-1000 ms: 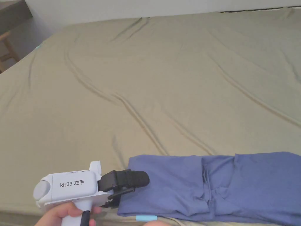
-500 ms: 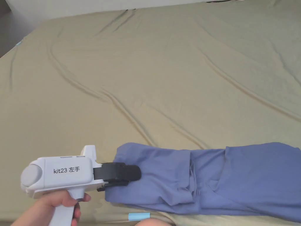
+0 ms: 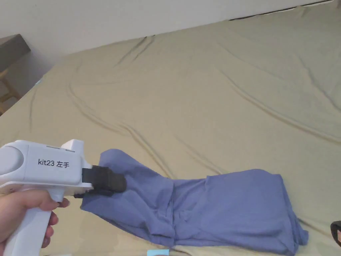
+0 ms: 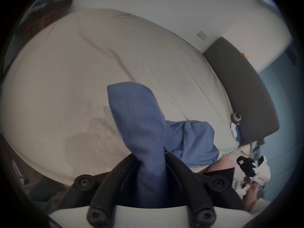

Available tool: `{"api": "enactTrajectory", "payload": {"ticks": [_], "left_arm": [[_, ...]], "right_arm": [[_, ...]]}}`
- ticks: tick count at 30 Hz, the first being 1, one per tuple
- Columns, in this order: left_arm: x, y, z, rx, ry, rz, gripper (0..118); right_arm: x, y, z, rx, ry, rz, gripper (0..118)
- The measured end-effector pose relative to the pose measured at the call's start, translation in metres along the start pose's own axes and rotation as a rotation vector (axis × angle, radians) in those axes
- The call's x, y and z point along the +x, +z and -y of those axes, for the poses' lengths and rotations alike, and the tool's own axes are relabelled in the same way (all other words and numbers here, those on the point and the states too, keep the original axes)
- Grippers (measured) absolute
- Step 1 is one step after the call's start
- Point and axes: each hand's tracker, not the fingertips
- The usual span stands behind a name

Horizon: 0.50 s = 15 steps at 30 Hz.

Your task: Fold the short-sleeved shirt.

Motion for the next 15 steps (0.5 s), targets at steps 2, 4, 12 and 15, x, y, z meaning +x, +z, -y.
{"api": "enactTrajectory", "payload": {"ticks": [2, 4, 12, 15], "left_arm": [[0.045, -0.007, -0.005, -0.004, -0.088, -0.073, 8], [0.074, -0.024, -0.009, -0.033, -0.133, -0.066, 8], [0.168, -0.127, 0.004, -0.147, -0.148, -0.024, 8], [0.207, -0.161, 0.021, -0.219, -0.198, -0.005, 39]], "right_arm": [[-0.002, 0.004, 0.000, 0.007, -0.005, -0.021, 0], [-0.004, 0.005, -0.001, 0.003, -0.026, -0.046, 0], [0.021, 0.016, 0.004, 0.029, -0.048, -0.015, 0], [0.033, 0.021, 0.004, 0.048, -0.038, 0.027, 0]]}}
